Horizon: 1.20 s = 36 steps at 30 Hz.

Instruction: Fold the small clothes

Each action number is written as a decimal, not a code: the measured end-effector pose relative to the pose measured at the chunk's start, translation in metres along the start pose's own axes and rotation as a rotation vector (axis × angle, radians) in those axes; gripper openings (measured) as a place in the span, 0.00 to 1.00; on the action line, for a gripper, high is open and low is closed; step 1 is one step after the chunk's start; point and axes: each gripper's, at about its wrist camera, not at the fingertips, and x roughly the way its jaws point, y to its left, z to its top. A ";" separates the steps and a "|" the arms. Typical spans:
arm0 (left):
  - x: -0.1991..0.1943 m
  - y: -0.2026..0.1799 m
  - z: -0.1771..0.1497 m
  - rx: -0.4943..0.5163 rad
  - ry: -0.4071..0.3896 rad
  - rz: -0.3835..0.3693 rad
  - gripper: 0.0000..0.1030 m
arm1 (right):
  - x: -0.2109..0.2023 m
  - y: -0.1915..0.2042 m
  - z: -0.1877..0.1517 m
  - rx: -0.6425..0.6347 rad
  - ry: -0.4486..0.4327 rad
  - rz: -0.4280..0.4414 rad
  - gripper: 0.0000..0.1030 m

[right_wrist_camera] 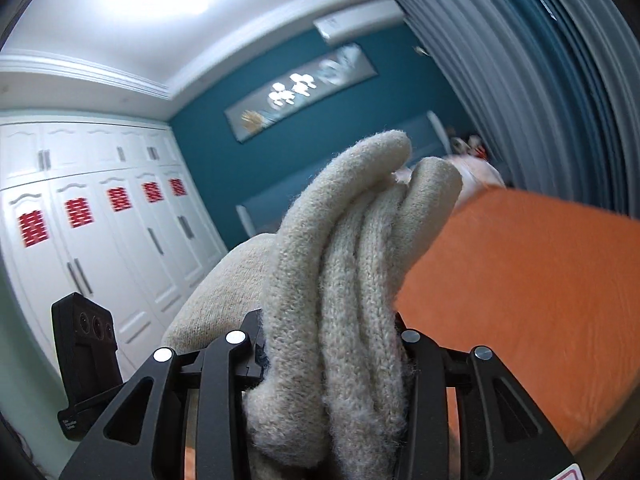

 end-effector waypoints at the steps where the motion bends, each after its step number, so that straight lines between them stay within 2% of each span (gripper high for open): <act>1: -0.014 0.004 0.012 0.019 -0.033 0.013 0.51 | 0.006 0.015 0.008 -0.015 -0.017 0.034 0.35; 5: -0.053 0.036 0.044 0.071 -0.117 0.091 0.53 | 0.043 0.058 0.019 -0.049 -0.035 0.137 0.36; 8: -0.074 0.064 0.051 0.092 -0.133 0.168 0.55 | 0.086 0.079 0.012 -0.030 0.010 0.208 0.36; 11: -0.074 0.107 0.051 0.073 -0.111 0.228 0.55 | 0.133 0.090 -0.013 -0.015 0.071 0.245 0.36; 14: -0.067 0.161 0.033 0.011 -0.052 0.277 0.56 | 0.183 0.084 -0.055 0.043 0.167 0.249 0.37; 18: -0.032 0.254 -0.024 -0.108 0.049 0.343 0.56 | 0.258 0.058 -0.143 0.118 0.345 0.205 0.37; 20: -0.008 0.300 -0.069 -0.184 0.102 0.372 0.56 | 0.295 0.032 -0.198 0.166 0.465 0.165 0.40; 22: 0.020 0.347 -0.122 -0.281 0.202 0.400 0.56 | 0.327 0.003 -0.250 0.218 0.601 0.083 0.41; 24: 0.036 0.383 -0.172 -0.407 0.326 0.431 0.56 | 0.346 -0.026 -0.298 0.257 0.756 -0.046 0.41; 25: 0.031 0.395 -0.191 -0.474 0.342 0.438 0.57 | 0.343 -0.039 -0.313 0.283 0.795 -0.102 0.41; 26: 0.017 0.397 -0.197 -0.501 0.282 0.385 0.60 | 0.336 -0.045 -0.316 0.313 0.771 -0.067 0.44; 28: -0.007 0.401 -0.192 -0.512 0.206 0.372 0.65 | 0.321 -0.046 -0.311 0.293 0.723 -0.040 0.47; 29: -0.016 0.401 -0.185 -0.503 0.172 0.368 0.74 | 0.320 -0.045 -0.309 0.259 0.714 -0.043 0.54; 31: -0.019 0.407 -0.173 -0.518 0.150 0.356 0.84 | 0.327 -0.044 -0.310 0.233 0.738 -0.041 0.59; 32: -0.014 0.415 -0.169 -0.542 0.158 0.321 0.86 | 0.335 -0.044 -0.314 0.233 0.766 -0.040 0.60; 34: 0.005 0.429 -0.171 -0.608 0.228 0.279 0.85 | 0.354 -0.043 -0.325 0.239 0.824 -0.049 0.60; 35: 0.016 0.436 -0.177 -0.637 0.267 0.274 0.75 | 0.362 -0.040 -0.328 0.243 0.832 -0.050 0.55; 36: 0.023 0.439 -0.179 -0.657 0.286 0.271 0.66 | 0.361 -0.039 -0.328 0.239 0.830 -0.045 0.38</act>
